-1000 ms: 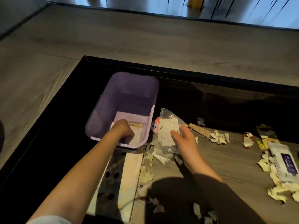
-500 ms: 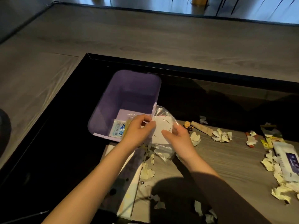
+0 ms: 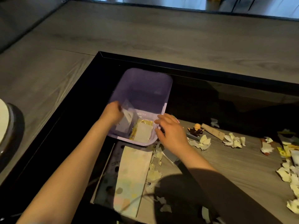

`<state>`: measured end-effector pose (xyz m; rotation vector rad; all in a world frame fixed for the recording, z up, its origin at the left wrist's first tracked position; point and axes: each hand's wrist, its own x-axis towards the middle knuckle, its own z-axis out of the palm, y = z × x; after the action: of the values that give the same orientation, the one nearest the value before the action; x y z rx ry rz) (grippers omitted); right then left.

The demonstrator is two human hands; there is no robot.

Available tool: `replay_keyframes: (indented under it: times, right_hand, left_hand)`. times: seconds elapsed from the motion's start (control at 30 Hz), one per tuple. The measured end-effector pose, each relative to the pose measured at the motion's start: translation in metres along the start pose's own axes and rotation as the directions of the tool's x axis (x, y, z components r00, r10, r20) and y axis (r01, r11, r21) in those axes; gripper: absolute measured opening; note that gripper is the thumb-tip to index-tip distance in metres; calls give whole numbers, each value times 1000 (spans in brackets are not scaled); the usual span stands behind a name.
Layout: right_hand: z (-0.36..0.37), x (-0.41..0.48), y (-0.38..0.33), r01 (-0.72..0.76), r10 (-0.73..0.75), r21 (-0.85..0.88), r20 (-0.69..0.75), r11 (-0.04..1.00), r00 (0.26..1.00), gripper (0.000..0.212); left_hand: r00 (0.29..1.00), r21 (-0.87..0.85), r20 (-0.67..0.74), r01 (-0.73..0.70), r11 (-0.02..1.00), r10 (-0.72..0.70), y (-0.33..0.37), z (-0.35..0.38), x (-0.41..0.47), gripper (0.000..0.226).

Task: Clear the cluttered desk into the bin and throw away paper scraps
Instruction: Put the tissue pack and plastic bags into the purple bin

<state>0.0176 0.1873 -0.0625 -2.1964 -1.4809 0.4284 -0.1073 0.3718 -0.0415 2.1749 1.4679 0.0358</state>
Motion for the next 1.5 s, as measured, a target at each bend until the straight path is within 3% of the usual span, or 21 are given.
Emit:
replay_keyframes:
  times: [0.13, 0.23, 0.37, 0.43, 0.5, 0.6, 0.7, 0.8, 0.87, 0.93, 1.0, 1.1, 1.2, 1.37, 1.5]
  right_hand:
    - [2, -5, 6, 25, -24, -8, 41, 1000, 999, 39]
    - [1, -11, 10, 37, -34, 85, -37, 996, 999, 39]
    - [-1, -24, 27, -92, 121, 198, -144, 976, 982, 37]
    - [-2, -33, 42, -178, 204, 191, -128, 965, 970, 36]
    - [-1, -44, 58, -259, 278, 176, -94, 950, 956, 36]
    - [1, -58, 77, -357, 371, 154, -73, 921, 926, 35]
    - [3, -71, 88, -437, 446, 126, -58, 891, 893, 36]
    - [5, -82, 96, -496, 499, 82, -17, 864, 866, 36]
    - [7, -86, 99, -517, 517, 32, 15, 855, 856, 40]
    - [9, -87, 99, -528, 528, -5, 41, 849, 848, 46]
    - [13, -82, 97, -522, 527, -75, 66, 850, 848, 52]
    - [18, -71, 90, -494, 512, -171, 81, 852, 855, 66]
    - [22, -60, 85, -507, 536, -208, 119, 836, 836, 82]
    - [23, -42, 81, -600, 640, -230, 179, 766, 748, 99]
    - [25, -31, 85, -611, 670, -281, 229, 740, 706, 86]
  left_hand:
    - [992, 158, 126, -12, 987, -9, 1, 14, 6, 27]
    - [986, 333, 166, -57, 941, 1, 0, 22, 8, 24]
    - [970, 691, 236, -212, 691, 61, 4, 35, -2, 30]
    - [969, 749, 228, -234, 620, 91, 5, 38, -4, 30]
    - [977, 732, 185, -207, 650, 104, 6, 35, -3, 26]
    - [985, 574, 57, -167, 802, 164, 15, 28, -11, 28]
    - [936, 432, -64, -287, 855, 347, 42, 27, -41, 31]
    - [828, 228, -103, -520, 823, 552, 74, 39, -82, 29]
    - [745, 108, -56, -657, 746, 665, 91, 55, -105, 28]
    - [714, 59, 49, -700, 712, 698, 102, 78, -118, 27]
    - [759, 75, 183, -645, 760, 625, 105, 104, -122, 25]
    - [864, 194, 300, -469, 861, 403, 94, 131, -122, 19]
    - [891, 293, 324, -415, 861, 319, 72, 145, -124, 25]
    - [919, 223, 315, -312, 923, 235, 44, 151, -123, 24]
    - [935, 183, 294, -261, 948, 200, 44, 149, -123, 20]
